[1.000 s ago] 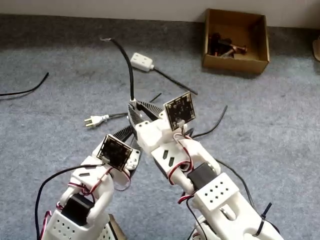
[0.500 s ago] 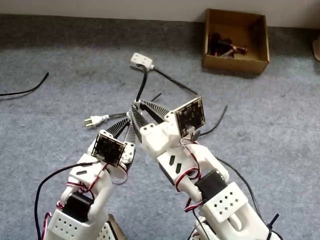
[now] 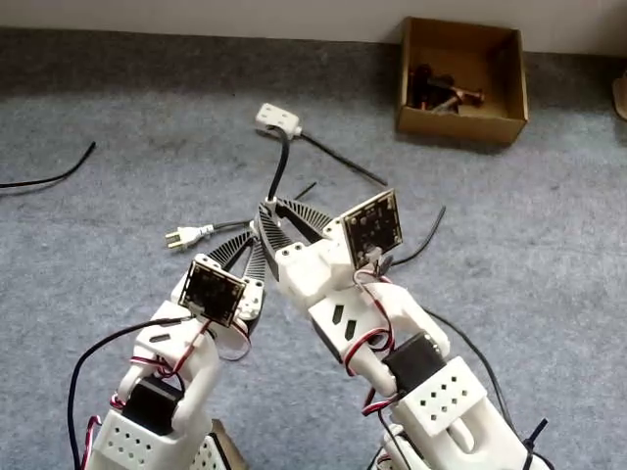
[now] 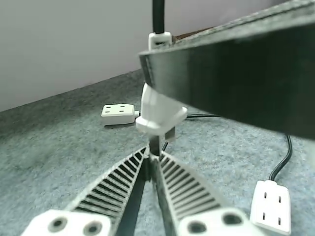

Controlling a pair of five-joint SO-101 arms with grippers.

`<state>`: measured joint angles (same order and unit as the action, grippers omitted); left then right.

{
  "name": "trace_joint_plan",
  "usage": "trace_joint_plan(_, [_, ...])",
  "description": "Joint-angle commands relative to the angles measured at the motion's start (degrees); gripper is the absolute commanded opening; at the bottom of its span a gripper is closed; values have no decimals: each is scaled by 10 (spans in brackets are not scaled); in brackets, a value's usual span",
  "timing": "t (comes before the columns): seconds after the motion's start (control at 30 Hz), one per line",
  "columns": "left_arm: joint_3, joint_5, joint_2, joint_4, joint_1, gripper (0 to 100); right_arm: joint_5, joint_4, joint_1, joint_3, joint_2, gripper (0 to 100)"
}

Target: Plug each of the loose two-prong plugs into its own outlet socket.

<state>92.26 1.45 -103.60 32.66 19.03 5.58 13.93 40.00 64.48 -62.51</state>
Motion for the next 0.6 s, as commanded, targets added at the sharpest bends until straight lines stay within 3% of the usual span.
trace_joint_plan(0.0, [-9,-4,-7,-8,26,7,4,-17,-8,-36,-13,5])
trace_joint_plan(0.57, [-17,-3,-7,-7,59,7,-19,-31,-8,-36,55,5])
